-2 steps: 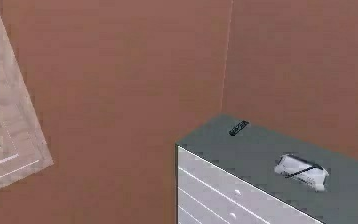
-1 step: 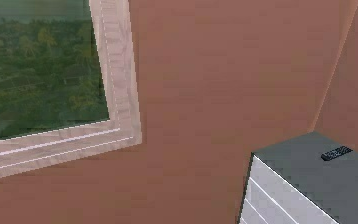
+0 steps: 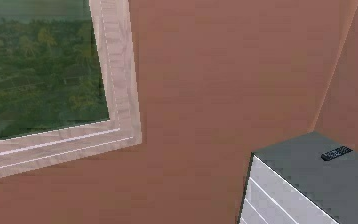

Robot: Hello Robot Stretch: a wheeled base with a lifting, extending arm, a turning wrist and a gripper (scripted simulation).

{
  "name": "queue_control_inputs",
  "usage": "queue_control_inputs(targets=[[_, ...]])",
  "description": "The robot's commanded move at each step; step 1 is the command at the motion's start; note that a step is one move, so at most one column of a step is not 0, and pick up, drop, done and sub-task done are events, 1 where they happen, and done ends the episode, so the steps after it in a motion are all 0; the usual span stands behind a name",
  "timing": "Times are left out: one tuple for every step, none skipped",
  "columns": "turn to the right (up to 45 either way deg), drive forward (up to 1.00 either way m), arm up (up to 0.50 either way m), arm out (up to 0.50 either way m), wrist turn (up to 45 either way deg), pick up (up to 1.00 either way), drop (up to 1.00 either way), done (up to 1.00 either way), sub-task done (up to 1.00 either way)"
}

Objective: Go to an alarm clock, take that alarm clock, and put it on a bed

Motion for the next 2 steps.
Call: queue_control_inputs(targets=[[0.0,0.00,0.38,0.00,0.0,0.00,0.00,0.00,0.00],[0.0,0.00,0.00,0.50,0.0,0.00,0.00,0.00,0.00]])
